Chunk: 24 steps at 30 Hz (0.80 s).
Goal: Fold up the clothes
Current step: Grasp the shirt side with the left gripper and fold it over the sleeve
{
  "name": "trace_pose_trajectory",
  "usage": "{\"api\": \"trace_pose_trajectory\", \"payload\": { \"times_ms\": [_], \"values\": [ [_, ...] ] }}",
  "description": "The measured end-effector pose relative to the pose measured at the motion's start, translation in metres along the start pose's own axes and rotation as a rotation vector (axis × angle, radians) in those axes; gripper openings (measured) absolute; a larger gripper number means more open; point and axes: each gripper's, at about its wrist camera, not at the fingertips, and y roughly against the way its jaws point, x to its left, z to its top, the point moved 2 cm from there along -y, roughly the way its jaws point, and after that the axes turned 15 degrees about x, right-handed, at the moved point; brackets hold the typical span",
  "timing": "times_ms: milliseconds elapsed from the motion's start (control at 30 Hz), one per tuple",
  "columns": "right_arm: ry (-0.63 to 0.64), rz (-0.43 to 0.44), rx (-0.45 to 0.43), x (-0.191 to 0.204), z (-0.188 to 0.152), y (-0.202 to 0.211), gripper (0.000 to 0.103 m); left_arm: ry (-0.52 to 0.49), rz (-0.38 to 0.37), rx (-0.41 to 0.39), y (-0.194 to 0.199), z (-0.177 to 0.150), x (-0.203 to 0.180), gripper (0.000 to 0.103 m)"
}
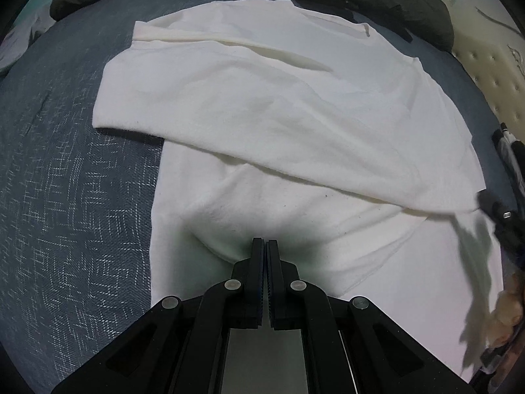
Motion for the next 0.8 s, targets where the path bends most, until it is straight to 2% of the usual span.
{"api": "trace_pose_trajectory", "payload": {
  "times_ms": [300, 500, 600, 800],
  "values": [
    [0.005, 0.015, -0.151, 0.005, -0.003, 0.071, 0.001, 0.016, -0.007, 0.006, 0.001, -0.002, -0.002, 0.002],
    [0.056, -0.033, -0.243, 0.009, -0.025, 0.135, 0.001, 0.014, -0.003, 0.006, 0.003, 0.000, -0.002, 0.002],
    [0.034, -0.051, -0.237, -0.005, -0.042, 0.145, 0.001, 0.014, -0.007, 0.004, 0.004, 0.000, -0.002, 0.002],
    [0.025, -0.080, -0.175, -0.013, -0.056, 0.127, 0.001, 0.021, -0.013, 0.005, 0.006, 0.002, -0.001, 0.002]
  ]
}}
